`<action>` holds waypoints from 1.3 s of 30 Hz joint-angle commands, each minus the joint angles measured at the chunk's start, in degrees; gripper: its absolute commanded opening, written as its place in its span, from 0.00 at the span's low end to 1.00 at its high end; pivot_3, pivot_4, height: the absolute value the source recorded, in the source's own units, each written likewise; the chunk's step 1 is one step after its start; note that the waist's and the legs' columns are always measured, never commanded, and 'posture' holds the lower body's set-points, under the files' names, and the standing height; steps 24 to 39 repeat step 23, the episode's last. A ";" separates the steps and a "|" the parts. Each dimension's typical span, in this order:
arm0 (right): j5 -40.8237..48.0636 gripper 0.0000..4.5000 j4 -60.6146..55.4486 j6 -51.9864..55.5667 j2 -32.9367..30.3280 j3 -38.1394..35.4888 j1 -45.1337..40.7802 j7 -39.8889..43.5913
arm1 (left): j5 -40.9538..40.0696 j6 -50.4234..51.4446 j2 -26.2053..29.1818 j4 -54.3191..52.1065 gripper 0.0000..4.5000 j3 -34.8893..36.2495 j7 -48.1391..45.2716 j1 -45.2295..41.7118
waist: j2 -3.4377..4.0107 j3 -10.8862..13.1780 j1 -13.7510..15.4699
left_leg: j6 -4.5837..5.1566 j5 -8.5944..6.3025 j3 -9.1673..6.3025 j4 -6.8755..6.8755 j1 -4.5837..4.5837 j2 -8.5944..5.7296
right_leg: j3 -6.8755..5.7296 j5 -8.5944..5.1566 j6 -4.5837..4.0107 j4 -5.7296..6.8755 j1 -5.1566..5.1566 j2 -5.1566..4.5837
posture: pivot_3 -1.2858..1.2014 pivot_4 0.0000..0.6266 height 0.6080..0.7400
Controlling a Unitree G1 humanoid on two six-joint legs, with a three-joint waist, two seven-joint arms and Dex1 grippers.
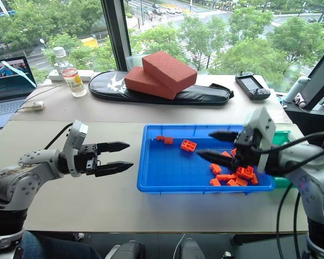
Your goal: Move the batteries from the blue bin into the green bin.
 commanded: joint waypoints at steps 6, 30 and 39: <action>-2.30 0.86 6.12 -12.87 1.60 -0.69 1.15 3.45 | -0.43 -1.23 1.47 -1.54 1.00 1.44 -0.65 -0.62 | 0.00 0.00 -0.32 | 0.00 0.00 0.05 0.00 0.08 0.15 | 0.07 0.00 -0.02 0.11 -0.02 0.16 | 0.52 0.24 1.00; 2.30 0.86 3.72 -14.67 2.82 -1.78 1.20 4.94 | -2.32 0.67 0.95 -1.31 1.00 1.42 -0.50 -0.80 | 0.01 0.00 -0.17 | -0.01 0.00 0.04 0.00 0.05 0.13 | 0.07 0.00 -0.02 0.09 -0.03 0.13 | 0.52 0.24 1.00; 2.30 0.86 3.72 -14.67 2.82 -1.78 1.20 4.94 | -2.32 0.67 0.95 -1.31 1.00 1.42 -0.50 -0.80 | 0.01 0.00 -0.17 | -0.01 0.00 0.04 0.00 0.05 0.13 | 0.07 0.00 -0.02 0.09 -0.03 0.13 | 0.52 0.24 1.00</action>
